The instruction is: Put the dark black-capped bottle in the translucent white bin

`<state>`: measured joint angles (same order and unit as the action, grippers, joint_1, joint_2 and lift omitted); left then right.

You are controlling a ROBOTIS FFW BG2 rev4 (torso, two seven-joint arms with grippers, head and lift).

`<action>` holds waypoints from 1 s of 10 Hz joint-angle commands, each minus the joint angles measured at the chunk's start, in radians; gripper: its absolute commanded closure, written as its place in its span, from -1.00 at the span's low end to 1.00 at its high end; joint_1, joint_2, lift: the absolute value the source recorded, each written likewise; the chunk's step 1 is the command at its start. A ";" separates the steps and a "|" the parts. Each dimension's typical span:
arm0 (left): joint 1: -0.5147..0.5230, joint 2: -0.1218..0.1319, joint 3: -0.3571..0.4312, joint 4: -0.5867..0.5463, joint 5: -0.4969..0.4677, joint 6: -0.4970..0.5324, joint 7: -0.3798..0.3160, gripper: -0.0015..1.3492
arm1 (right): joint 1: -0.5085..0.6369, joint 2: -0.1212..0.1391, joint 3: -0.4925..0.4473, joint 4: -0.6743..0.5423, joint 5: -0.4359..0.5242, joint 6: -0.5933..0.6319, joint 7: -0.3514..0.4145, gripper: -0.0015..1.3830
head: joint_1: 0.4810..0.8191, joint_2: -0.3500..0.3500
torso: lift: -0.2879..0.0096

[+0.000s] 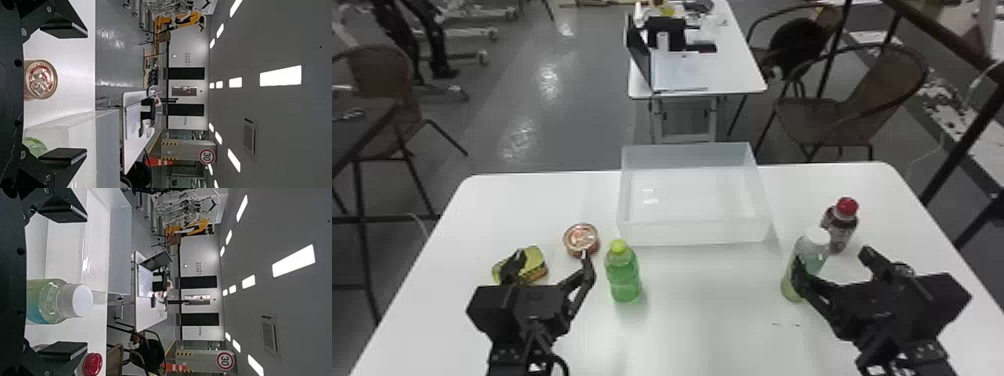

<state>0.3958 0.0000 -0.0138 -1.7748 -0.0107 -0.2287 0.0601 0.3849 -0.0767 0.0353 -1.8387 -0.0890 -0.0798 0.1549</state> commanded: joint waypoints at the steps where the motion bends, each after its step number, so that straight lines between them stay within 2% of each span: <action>1: 0.000 -0.003 0.000 0.000 0.000 0.000 0.001 -0.66 | 0.000 0.000 0.000 0.001 0.000 0.000 0.000 -0.78 | 0.27 0.15 | 0.68; 8: 0.003 -0.003 0.000 0.002 0.002 -0.008 0.001 -0.66 | 0.003 0.000 -0.009 -0.019 -0.003 -0.002 -0.011 -0.78 | 0.27 0.15 | 0.68; 10: 0.003 -0.003 0.000 0.002 0.002 -0.008 0.001 -0.66 | 0.046 0.000 -0.021 -0.028 -0.006 -0.028 -0.103 -0.79 | 0.27 0.09 | 0.68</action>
<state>0.3988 0.0000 -0.0138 -1.7732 -0.0092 -0.2360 0.0613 0.4155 -0.0766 0.0158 -1.8646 -0.0936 -0.0982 0.0581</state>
